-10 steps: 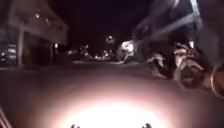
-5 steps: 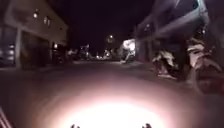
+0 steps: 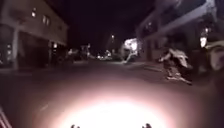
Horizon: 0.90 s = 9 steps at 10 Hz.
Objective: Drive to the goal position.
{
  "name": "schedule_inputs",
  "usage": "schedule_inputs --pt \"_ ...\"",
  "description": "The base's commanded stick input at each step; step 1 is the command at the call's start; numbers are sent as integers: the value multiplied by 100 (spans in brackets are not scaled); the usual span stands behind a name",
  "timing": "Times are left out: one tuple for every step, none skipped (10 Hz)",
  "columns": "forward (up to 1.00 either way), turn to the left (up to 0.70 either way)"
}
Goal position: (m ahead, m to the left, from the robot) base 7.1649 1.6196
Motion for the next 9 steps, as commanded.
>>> schedule_inputs --pt "85 0" --pt "85 0" --pt "85 0" --pt "85 0" --pt "85 0" --pt "85 0" --pt "85 0" --pt "85 0" --pt "85 0"
